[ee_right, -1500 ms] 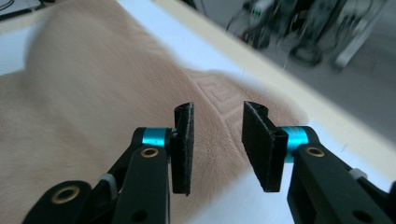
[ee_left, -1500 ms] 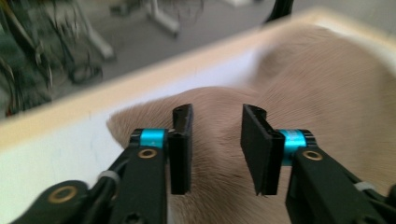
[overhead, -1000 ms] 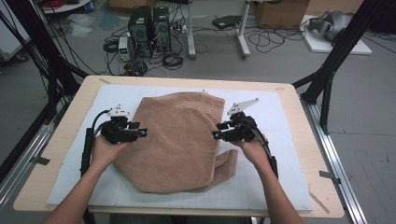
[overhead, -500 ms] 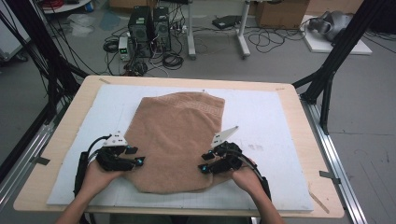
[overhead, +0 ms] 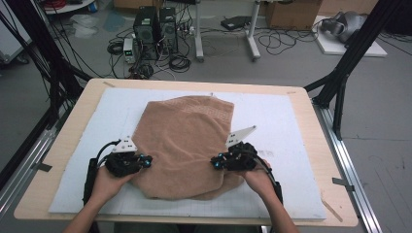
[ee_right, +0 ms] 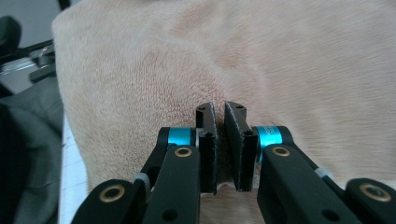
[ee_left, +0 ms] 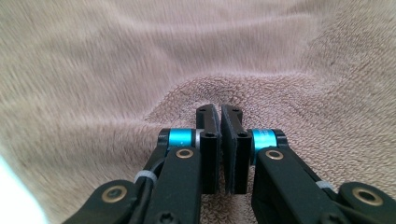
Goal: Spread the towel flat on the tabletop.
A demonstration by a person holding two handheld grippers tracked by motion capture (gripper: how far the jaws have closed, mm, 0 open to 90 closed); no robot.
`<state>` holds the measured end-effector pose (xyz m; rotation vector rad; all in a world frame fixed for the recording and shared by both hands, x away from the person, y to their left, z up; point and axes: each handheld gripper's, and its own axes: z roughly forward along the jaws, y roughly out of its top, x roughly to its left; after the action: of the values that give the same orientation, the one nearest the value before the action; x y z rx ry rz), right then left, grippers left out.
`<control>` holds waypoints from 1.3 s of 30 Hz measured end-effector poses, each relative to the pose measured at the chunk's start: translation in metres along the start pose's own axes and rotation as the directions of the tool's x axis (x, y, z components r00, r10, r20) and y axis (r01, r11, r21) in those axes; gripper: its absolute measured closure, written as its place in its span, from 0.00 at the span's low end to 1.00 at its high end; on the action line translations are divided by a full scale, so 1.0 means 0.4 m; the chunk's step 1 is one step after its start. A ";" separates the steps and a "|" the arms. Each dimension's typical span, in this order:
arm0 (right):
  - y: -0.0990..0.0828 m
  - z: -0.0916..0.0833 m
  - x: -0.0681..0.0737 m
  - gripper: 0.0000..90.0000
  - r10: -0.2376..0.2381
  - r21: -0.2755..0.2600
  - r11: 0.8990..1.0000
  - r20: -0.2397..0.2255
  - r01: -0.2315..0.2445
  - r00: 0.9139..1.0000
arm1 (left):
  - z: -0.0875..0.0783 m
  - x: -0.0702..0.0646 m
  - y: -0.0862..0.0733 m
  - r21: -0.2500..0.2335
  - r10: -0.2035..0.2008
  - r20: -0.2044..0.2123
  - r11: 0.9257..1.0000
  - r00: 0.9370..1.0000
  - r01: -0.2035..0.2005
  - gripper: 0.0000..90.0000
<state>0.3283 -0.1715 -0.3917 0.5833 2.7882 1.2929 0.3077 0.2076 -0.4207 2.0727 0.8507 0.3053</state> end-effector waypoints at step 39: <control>-0.059 -0.082 -0.073 0.71 0.070 -0.019 0.998 0.154 -0.068 0.986 | -0.019 -0.008 0.050 -0.054 0.039 -0.060 0.998 0.997 -0.042 0.59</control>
<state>0.3423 -0.2192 -0.3915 0.7511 2.6541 1.2203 0.3109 0.2022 -0.4001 2.0395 0.8273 0.4094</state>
